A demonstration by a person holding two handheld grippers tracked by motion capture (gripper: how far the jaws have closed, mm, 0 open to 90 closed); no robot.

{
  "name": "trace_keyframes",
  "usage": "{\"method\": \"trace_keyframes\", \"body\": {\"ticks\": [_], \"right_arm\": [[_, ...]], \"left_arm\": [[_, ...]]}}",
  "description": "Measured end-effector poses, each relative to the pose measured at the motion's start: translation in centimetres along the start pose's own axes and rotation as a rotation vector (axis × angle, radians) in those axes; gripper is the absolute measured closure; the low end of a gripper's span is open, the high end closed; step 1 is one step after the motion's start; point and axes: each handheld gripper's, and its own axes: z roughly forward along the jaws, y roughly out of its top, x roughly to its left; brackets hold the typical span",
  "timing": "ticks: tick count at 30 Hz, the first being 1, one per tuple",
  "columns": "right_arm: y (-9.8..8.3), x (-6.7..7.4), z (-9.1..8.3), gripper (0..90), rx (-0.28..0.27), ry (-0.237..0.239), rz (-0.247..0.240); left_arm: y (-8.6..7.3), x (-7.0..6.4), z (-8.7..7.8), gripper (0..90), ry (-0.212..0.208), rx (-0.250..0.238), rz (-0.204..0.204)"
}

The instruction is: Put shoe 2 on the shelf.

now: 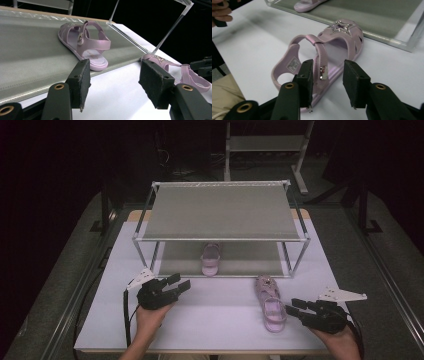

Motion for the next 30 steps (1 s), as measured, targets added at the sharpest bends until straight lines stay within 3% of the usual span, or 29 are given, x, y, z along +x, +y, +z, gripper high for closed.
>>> {"method": "trace_keyframes", "body": {"ticks": [11, 16, 30], "right_arm": [[0.4, 0.9, 0.1, 52.3, -0.001, 0.037, 0.006], [0.4, 1.2, 0.8, 51.7, 0.022, 0.019, 0.013], [0.6, 2.1, 2.6, 63.5, 0.083, -0.08, 0.02]], "left_arm": [[-0.2, -0.3, -0.2, 41.0, -0.006, 0.004, 0.011], [-0.3, -0.2, -0.4, 40.8, -0.005, 0.002, 0.012], [-0.6, -0.2, -0.5, 39.4, -0.013, 0.003, 0.013]]}}
